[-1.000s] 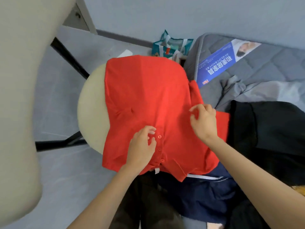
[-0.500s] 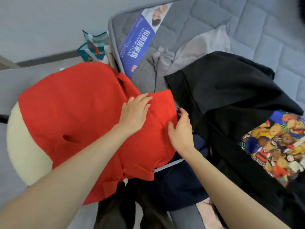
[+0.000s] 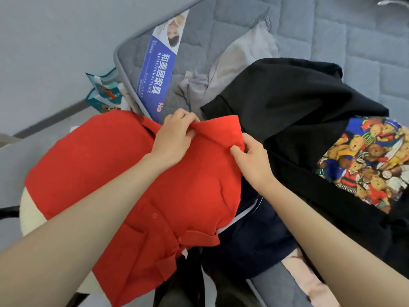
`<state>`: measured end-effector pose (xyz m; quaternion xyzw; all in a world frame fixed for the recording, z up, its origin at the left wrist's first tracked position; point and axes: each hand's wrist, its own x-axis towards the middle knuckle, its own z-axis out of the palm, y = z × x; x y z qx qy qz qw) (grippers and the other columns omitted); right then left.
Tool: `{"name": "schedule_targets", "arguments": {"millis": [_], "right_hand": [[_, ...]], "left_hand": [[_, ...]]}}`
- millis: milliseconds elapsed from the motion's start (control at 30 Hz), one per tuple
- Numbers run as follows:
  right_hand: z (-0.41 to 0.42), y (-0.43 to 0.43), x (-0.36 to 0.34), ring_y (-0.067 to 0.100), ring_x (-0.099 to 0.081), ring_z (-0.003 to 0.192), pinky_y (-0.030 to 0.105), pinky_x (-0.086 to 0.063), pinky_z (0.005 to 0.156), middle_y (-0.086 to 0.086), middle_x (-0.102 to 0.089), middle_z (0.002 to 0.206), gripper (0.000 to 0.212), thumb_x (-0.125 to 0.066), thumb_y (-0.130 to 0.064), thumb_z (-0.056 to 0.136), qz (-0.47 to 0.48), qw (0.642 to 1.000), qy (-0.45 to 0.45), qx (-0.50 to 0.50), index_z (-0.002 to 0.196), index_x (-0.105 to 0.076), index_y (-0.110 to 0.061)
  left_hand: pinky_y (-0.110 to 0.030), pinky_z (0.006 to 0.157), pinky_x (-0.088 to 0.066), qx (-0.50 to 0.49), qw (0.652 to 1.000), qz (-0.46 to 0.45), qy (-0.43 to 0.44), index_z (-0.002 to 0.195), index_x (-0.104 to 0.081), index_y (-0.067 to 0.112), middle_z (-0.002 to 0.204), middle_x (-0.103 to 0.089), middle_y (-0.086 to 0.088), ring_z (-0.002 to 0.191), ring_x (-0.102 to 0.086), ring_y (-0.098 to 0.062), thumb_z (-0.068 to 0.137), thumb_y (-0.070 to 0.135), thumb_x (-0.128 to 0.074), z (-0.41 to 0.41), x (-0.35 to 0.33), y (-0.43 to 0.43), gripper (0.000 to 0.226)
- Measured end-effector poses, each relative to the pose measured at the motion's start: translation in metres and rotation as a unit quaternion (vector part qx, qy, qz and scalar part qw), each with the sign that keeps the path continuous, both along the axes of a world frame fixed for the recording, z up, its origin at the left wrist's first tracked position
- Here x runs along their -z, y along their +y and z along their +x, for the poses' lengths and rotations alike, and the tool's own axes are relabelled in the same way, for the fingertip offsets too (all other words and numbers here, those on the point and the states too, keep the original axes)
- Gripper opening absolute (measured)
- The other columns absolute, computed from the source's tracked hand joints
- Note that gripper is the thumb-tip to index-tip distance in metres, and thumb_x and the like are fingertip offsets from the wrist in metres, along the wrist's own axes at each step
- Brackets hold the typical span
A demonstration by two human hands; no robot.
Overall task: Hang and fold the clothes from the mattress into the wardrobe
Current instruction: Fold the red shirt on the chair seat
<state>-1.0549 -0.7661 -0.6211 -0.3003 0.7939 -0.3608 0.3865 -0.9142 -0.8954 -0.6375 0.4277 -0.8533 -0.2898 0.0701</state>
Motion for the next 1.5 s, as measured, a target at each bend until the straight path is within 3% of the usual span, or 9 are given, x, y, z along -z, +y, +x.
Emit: {"name": "schedule_targets", "arguments": {"millis": [200,333,467,600,767,900,1100,1333,1500], "right_hand": [[0.008,0.015,-0.012,0.008,-0.036,0.054,0.029,-0.036,0.056,-0.002,-0.043,0.058,0.018,-0.06,-0.007,0.073,-0.049,0.998,0.044,-0.002,0.072,-0.042,-0.006],[0.035,0.024,-0.012,0.007,-0.043,0.054,0.034,-0.04,0.057,-0.008,-0.049,0.06,0.023,-0.062,-0.009,0.068,-0.019,0.978,0.045,-0.203,0.066,-0.044,-0.022],[0.054,0.035,0.005,0.006,-0.054,0.086,0.03,-0.048,0.076,-0.012,-0.057,0.096,0.027,-0.062,-0.013,0.076,0.106,0.879,0.079,-0.459,0.093,-0.067,-0.033],[0.063,0.044,0.012,0.02,-0.045,0.11,0.04,-0.044,0.091,-0.006,-0.053,0.122,0.048,-0.055,-0.004,0.073,0.077,0.883,0.147,-0.438,0.115,-0.061,-0.027],[0.066,0.055,0.023,0.029,-0.001,0.146,0.044,-0.007,0.119,0.006,0.001,0.159,0.099,-0.068,-0.013,0.075,0.125,0.729,0.285,-0.61,0.153,-0.007,-0.023],[0.066,0.064,0.034,0.033,0.02,0.144,0.055,0.003,0.117,0.013,0.027,0.155,0.126,-0.074,-0.018,0.075,0.134,0.599,0.399,-0.682,0.144,0.031,-0.02],[0.061,0.064,0.051,0.031,0.017,0.146,0.051,0.007,0.116,0.01,0.021,0.158,0.105,-0.062,-0.045,0.086,0.097,0.615,0.388,-0.68,0.15,0.017,-0.019],[0.069,0.062,0.054,0.036,0.018,0.145,0.056,0.002,0.117,0.002,0.021,0.158,0.083,-0.048,-0.03,0.097,0.108,0.593,0.396,-0.693,0.151,0.015,-0.025],[0.076,0.057,0.045,0.037,0.015,0.145,0.062,-0.004,0.115,-0.008,0.014,0.16,0.073,-0.041,-0.012,0.098,0.143,0.605,0.368,-0.692,0.153,0.004,-0.027]], "left_hand": [[-0.046,0.079,-0.045,0.037,0.995,-0.081,0.051,0.101,-0.058,0.014,0.101,-0.056,-0.003,0.095,-0.049,-0.025,0.086,0.006,-0.058,0.007,-0.02,0.005,0.017],[-0.043,0.069,-0.048,0.012,0.996,-0.089,0.025,0.096,-0.058,0.013,0.1,-0.056,-0.003,0.093,-0.053,-0.027,0.074,-0.006,-0.058,0.063,-0.007,0.038,0.03],[-0.039,0.067,-0.044,-0.041,0.993,-0.079,-0.078,0.097,-0.063,0.018,0.103,-0.056,-0.001,0.084,-0.055,-0.029,0.07,-0.015,-0.058,0.12,0.024,0.083,0.043],[-0.043,0.077,-0.044,-0.181,0.979,-0.04,-0.083,0.12,-0.055,0.013,0.118,-0.055,-0.006,0.097,-0.054,-0.031,0.078,-0.012,-0.054,0.147,0.032,0.132,0.049],[-0.051,0.095,-0.035,-0.266,0.96,-0.034,-0.087,0.137,-0.039,0.021,0.137,-0.038,-0.009,0.122,-0.04,-0.029,0.095,0.04,-0.043,0.158,0.042,0.196,0.046],[-0.057,0.11,-0.015,-0.242,0.959,0.021,-0.148,0.151,-0.012,0.024,0.157,-0.004,-0.016,0.144,-0.01,-0.034,0.071,0.082,-0.039,0.169,0.06,0.24,0.103],[-0.065,0.111,-0.01,-0.235,0.935,0.058,-0.26,0.152,0.007,0.02,0.156,0.006,-0.026,0.144,0.0,-0.043,0.033,0.073,-0.08,0.185,0.088,0.276,0.157],[-0.063,0.112,-0.01,-0.214,0.931,-0.034,-0.293,0.153,0.0,0.016,0.157,-0.007,-0.023,0.143,-0.006,-0.044,0.055,0.035,-0.088,0.197,0.106,0.277,0.133],[-0.063,0.11,-0.021,-0.167,0.941,-0.051,-0.291,0.15,-0.009,0.002,0.158,-0.01,-0.017,0.143,-0.009,-0.045,0.059,-0.001,-0.074,0.21,0.094,0.288,0.112]]}}
